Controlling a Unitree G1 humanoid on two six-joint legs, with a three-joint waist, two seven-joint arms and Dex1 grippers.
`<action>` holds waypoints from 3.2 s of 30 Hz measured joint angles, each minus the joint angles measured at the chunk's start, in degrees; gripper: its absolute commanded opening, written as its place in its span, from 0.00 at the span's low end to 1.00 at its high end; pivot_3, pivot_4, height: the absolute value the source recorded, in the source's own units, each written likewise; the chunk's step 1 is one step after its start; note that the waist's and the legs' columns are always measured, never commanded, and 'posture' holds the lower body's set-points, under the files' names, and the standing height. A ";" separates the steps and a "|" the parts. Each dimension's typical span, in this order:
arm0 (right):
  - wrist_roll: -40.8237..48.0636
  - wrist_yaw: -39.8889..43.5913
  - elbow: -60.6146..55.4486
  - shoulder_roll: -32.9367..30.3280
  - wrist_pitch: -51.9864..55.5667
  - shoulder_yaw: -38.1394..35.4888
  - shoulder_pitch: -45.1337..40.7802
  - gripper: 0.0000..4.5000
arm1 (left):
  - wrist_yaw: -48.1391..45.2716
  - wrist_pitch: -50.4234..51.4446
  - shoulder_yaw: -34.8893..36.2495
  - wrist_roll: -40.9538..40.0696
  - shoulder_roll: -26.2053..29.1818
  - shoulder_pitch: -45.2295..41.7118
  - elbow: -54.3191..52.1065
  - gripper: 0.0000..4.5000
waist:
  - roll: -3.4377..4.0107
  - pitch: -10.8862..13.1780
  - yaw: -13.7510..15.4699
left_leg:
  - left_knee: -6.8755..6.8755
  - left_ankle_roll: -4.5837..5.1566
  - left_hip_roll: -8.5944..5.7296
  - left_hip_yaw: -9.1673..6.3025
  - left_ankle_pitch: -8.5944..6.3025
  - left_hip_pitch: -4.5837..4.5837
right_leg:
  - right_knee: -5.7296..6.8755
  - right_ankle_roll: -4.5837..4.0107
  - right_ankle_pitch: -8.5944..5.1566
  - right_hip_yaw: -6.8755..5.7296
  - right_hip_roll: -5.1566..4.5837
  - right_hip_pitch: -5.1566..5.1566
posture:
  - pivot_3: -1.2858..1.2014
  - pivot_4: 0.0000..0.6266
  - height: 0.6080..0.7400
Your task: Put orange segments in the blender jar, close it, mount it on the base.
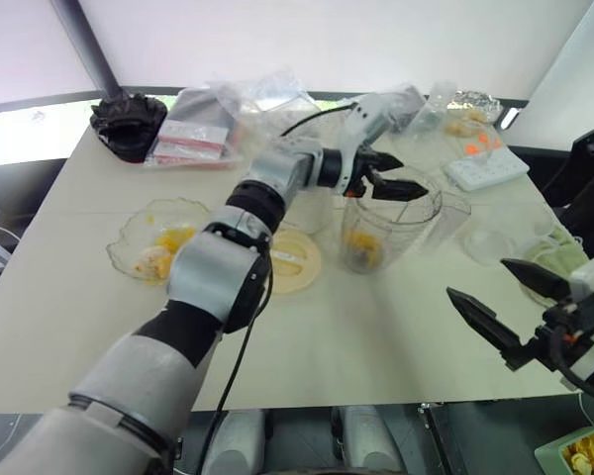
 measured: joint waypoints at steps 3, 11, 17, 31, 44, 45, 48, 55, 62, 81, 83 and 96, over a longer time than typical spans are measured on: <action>-0.80 0.04 -0.02 -0.01 -0.35 0.19 0.07 1.00 | -0.56 0.58 0.54 -0.23 0.99 -0.01 -0.12 0.99 | 0.00 0.00 0.00 | 0.00 0.00 0.01 0.00 0.00 0.00 | -0.01 0.00 0.00 0.00 0.00 0.01 | 0.52 0.24 1.00; -6.79 0.20 0.09 2.03 1.17 1.33 -0.36 1.00 | -2.73 4.38 2.14 -0.95 6.86 1.47 -8.36 0.99 | 0.02 -0.01 -0.14 | -0.01 0.01 0.05 0.00 -0.01 0.02 | 0.00 -0.01 0.00 0.01 0.00 0.01 | 0.52 0.24 1.00; -17.73 0.01 4.60 8.32 1.83 9.41 -1.68 1.00 | -2.94 13.65 2.01 -2.88 19.48 20.12 -36.06 0.99 | 0.26 -0.16 -0.79 | -0.14 0.03 0.17 -0.04 -0.02 0.17 | 0.07 -0.05 0.01 0.20 -0.03 -0.01 | 0.52 0.24 1.00; -40.07 2.30 29.06 13.80 -1.24 21.11 -18.20 1.00 | 5.82 21.93 -2.44 -6.50 28.34 61.79 -79.82 0.99 | 0.46 -0.33 1.36 | 0.06 0.05 0.09 0.02 -0.03 0.17 | 0.02 -0.30 -0.07 0.13 -0.03 0.13 | 0.52 0.24 1.00; -50.45 -3.29 60.02 19.02 -4.31 22.29 -43.92 1.00 | 10.78 21.76 -3.21 -12.18 27.82 69.03 -90.03 0.99 | 0.70 -0.42 -0.22 | 0.03 0.07 0.06 0.11 -0.03 0.27 | 0.00 -0.32 -0.04 0.13 -0.01 0.24 | 0.52 0.24 1.00; -50.76 -3.66 61.53 19.24 -4.59 22.16 -44.93 1.00 | 11.14 21.70 -3.55 -12.25 27.84 69.03 -90.05 0.99 | 0.70 -0.42 -0.30 | 0.02 0.07 0.06 0.12 -0.03 0.28 | 0.01 -0.32 -0.04 0.13 0.00 0.24 | 0.52 0.24 1.00; -51.66 -4.76 65.64 19.33 -5.24 21.53 -47.53 1.00 | 12.04 21.59 -4.78 -12.36 27.85 69.14 -90.09 0.99 | 0.74 -0.43 -0.50 | 0.02 0.07 0.05 0.13 -0.03 0.28 | 0.02 -0.30 -0.04 0.13 0.00 0.24 | 0.52 0.24 1.00; -52.57 -6.07 70.94 19.37 -6.96 20.57 -51.50 1.00 | 13.00 20.32 -4.89 -12.44 28.79 69.20 -89.97 0.99 | 0.77 -0.45 -0.87 | 0.00 0.07 0.04 0.13 -0.03 0.29 | 0.02 -0.30 -0.03 0.13 0.01 0.24 | 0.52 0.24 1.00; -52.80 -6.00 76.14 19.37 -8.50 20.53 -55.39 1.00 | 13.04 19.82 -6.26 -12.45 28.92 69.11 -89.97 0.99 | 0.77 -0.45 -1.61 | -0.03 0.07 0.04 0.12 -0.04 0.31 | 0.02 -0.27 -0.03 0.14 0.01 0.25 | 0.52 0.24 1.00; -54.74 -4.77 87.46 19.52 -14.70 21.91 -62.57 1.00 | 14.05 17.86 -7.12 -12.17 31.20 69.09 -90.04 0.99 | 0.79 -0.44 -1.68 | -0.05 0.07 0.04 0.12 -0.04 0.31 | 0.01 -0.27 -0.03 0.14 0.01 0.25 | 0.52 0.24 1.00; -55.20 -4.78 89.12 19.52 -15.87 22.11 -63.18 1.00 | 14.13 17.73 -7.21 -12.12 31.27 69.09 -90.05 0.99 | 0.79 -0.44 -1.71 | -0.05 0.07 0.03 0.13 -0.04 0.32 | 0.01 -0.27 -0.03 0.14 0.02 0.25 | 0.52 0.24 1.00; -57.11 -4.63 97.60 19.38 -20.95 22.94 -67.00 1.00 | 14.55 17.22 -8.62 -11.56 31.59 69.08 -90.06 0.99 | 0.81 -0.43 -1.86 | -0.07 0.07 0.02 0.13 -0.04 0.32 | 0.01 -0.27 -0.03 0.15 0.02 0.25 | 0.52 0.24 1.00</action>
